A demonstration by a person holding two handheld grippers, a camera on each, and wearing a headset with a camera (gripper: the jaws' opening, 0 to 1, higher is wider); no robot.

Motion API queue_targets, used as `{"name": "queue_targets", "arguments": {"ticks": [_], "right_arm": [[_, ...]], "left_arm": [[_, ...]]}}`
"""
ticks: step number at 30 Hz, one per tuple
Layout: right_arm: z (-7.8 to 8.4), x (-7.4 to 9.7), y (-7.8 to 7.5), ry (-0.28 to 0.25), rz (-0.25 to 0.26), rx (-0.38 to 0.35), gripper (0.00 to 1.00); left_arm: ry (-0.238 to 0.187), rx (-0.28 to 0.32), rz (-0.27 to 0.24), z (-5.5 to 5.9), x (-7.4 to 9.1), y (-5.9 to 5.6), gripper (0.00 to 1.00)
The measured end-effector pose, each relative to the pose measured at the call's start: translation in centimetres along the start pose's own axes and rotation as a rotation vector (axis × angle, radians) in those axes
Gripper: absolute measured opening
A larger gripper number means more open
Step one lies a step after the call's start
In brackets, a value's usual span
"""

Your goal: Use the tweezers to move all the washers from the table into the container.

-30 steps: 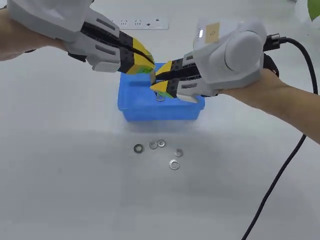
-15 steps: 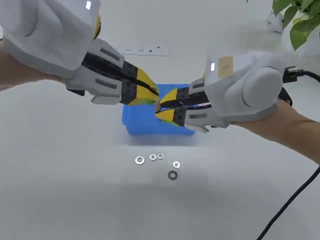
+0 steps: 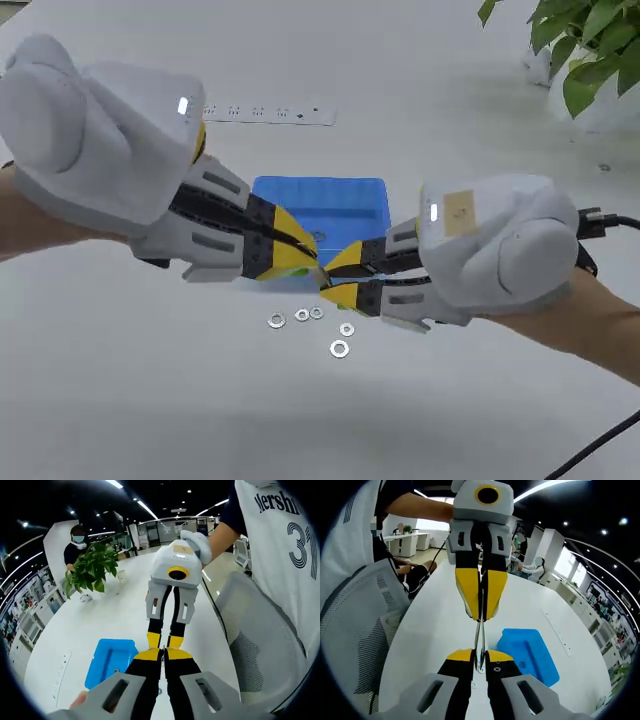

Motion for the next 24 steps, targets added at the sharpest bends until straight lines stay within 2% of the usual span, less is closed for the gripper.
{"name": "queue_targets", "arguments": {"ticks": [15, 24], "right_arm": [[1.4, -0.5, 3.1, 0.003, -0.036, -0.048, 0.10], [2.6, -0.9, 3.9, 0.003, -0.046, -0.094, 0.10]], "left_arm": [[0.012, 0.063, 0.025, 1.8, -1.8, -2.0, 0.06], [0.022, 0.097, 0.039, 2.7, -2.9, -2.1, 0.06]]}}
Point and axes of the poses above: the centre of the closed fingertips' face, and the gripper's own axes: x roughly backward along the fingers, y roughly to its left, z roughly out of its underside, the point moved 1 cm from there along x, roughly backward along the fingers, and after that the axes turned 10 degrees about x, right-handed, at the moved point
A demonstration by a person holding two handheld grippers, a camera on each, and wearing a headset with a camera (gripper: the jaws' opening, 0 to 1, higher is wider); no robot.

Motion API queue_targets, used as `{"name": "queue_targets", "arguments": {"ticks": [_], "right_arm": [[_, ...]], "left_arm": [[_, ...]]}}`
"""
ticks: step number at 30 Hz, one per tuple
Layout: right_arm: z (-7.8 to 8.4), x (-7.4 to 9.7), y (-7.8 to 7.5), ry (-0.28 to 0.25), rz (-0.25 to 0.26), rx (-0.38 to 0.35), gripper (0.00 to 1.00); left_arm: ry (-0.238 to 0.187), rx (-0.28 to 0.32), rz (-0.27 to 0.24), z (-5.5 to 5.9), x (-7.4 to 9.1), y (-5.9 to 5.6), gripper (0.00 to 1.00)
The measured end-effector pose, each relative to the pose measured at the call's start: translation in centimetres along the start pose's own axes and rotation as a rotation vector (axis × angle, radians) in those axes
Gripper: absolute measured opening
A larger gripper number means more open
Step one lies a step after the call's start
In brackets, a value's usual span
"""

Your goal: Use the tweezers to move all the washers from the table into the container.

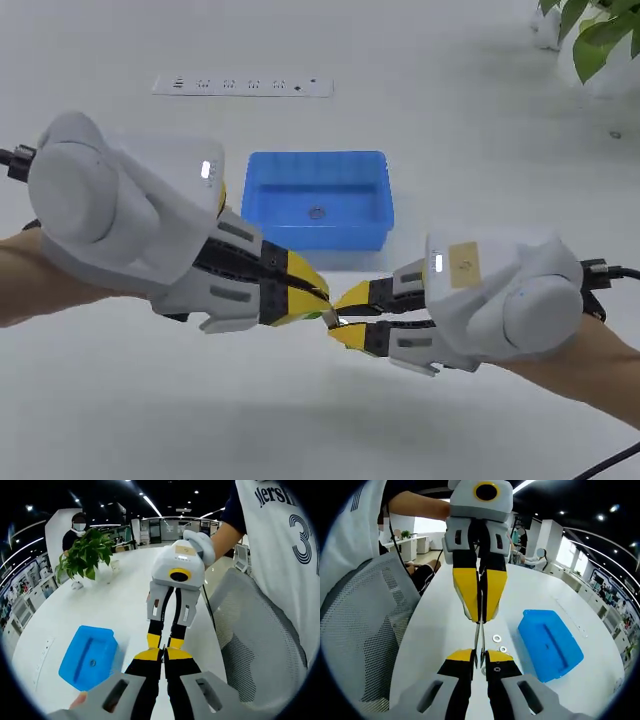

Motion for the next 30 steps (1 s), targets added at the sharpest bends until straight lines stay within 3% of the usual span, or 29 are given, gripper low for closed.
{"name": "queue_targets", "arguments": {"ticks": [7, 30], "right_arm": [[0.9, -0.4, 0.0, 0.008, 0.002, -0.008, 0.10], [1.8, -1.2, -0.7, -0.004, 0.011, -0.073, 0.10]], "left_arm": [[0.009, 0.033, -0.002, 0.6, -0.6, 0.7, 0.06], [0.036, 0.030, 0.001, 1.1, -1.4, 1.7, 0.06]]}}
Point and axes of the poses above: the centre of the closed fingertips' face, and the gripper's own axes: x roughly backward along the fingers, y roughly to its left, z roughly out of its underside, the point moved 1 cm from there along x, roughly backward along the fingers, and after that the axes turned 10 degrees about x, right-handed, at the moved point
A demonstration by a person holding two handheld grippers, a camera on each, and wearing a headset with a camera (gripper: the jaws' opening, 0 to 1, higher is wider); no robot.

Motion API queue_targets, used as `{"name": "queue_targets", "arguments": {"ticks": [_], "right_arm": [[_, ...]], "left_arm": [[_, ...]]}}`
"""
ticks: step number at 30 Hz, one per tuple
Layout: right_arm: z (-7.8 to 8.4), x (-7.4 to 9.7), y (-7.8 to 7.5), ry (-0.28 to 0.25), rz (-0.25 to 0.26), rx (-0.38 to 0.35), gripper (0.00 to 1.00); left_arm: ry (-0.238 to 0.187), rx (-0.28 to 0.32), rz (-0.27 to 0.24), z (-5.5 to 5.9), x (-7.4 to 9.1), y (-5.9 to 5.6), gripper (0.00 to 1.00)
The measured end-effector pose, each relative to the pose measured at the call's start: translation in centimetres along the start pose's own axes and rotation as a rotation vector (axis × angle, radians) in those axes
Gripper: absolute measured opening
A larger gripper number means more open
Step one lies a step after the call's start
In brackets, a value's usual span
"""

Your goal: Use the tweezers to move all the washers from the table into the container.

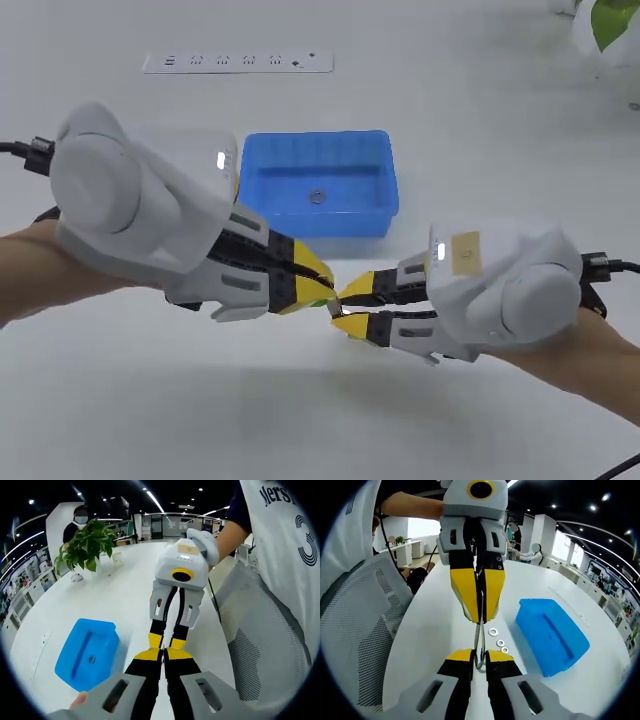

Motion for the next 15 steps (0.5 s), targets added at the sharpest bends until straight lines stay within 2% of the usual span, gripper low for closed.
{"name": "queue_targets", "arguments": {"ticks": [9, 15], "right_arm": [[0.09, 0.04, -0.11, 0.003, -0.005, -0.007, 0.11], [0.07, 0.03, -0.17, -0.005, -0.044, 0.004, 0.11]], "left_arm": [[-0.002, 0.008, 0.003, -0.14, -0.10, 0.12, 0.06], [-0.005, 0.010, 0.013, -0.30, -0.30, 0.14, 0.06]]}}
Point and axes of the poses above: the centre of the closed fingertips' face, and the gripper's own axes: x roughly backward along the fingers, y roughly to its left, z roughly out of its underside, the point moved 1 cm from there along x, roughly backward along the fingers, and after that the axes turned 10 degrees about x, right-handed, at the moved point
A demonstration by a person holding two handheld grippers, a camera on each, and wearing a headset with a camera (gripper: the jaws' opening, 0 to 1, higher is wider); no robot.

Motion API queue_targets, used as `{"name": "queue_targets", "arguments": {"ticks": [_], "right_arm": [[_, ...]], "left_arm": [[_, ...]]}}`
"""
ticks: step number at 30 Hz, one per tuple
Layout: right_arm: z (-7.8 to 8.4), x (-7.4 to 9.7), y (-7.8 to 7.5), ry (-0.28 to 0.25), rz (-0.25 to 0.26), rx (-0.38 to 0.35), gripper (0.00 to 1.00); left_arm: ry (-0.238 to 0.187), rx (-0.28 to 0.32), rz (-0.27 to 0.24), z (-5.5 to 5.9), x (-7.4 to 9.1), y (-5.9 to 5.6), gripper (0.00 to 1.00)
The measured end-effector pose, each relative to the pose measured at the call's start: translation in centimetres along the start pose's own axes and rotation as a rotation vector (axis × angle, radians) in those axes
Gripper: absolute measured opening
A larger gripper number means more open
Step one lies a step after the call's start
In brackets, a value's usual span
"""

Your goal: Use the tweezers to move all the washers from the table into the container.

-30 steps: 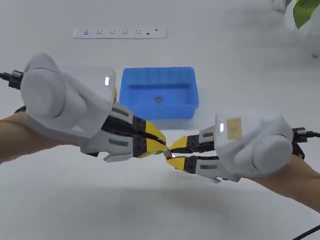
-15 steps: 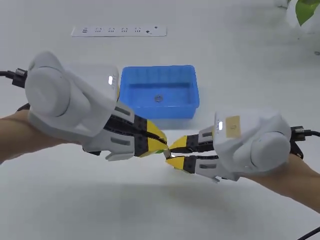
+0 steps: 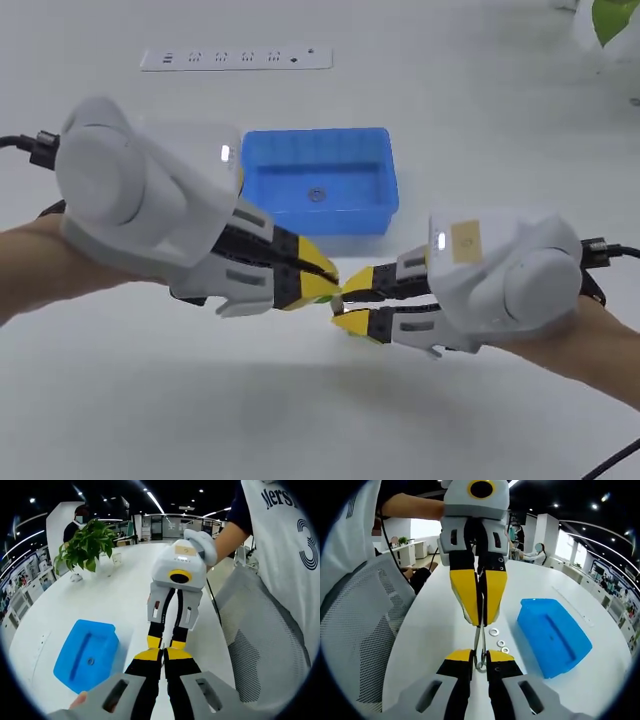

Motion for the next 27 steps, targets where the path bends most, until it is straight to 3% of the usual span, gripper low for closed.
{"name": "queue_targets", "arguments": {"ticks": [9, 17, 27], "right_arm": [[0.2, 0.0, -0.2, 0.007, -0.020, -0.025, 0.10], [0.2, 0.1, 0.1, 0.024, -0.014, -0.015, 0.09], [-1.3, 0.5, 0.0, 0.004, -0.003, -0.006, 0.09]], "left_arm": [[0.002, 0.020, 0.004, -0.2, -0.4, 0.6, 0.06], [0.007, 0.017, 0.020, -0.2, -0.5, 0.1, 0.06], [-0.012, 0.032, 0.013, -0.7, 1.2, -0.3, 0.06]]}}
Point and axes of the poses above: the centre of the closed fingertips' face, and the gripper's own axes: x roughly backward along the fingers, y roughly to its left, z roughly out of its underside, the point moved 1 cm from there along x, roughly backward along the fingers, and after that the axes turned 10 degrees about x, right-handed, at the moved point
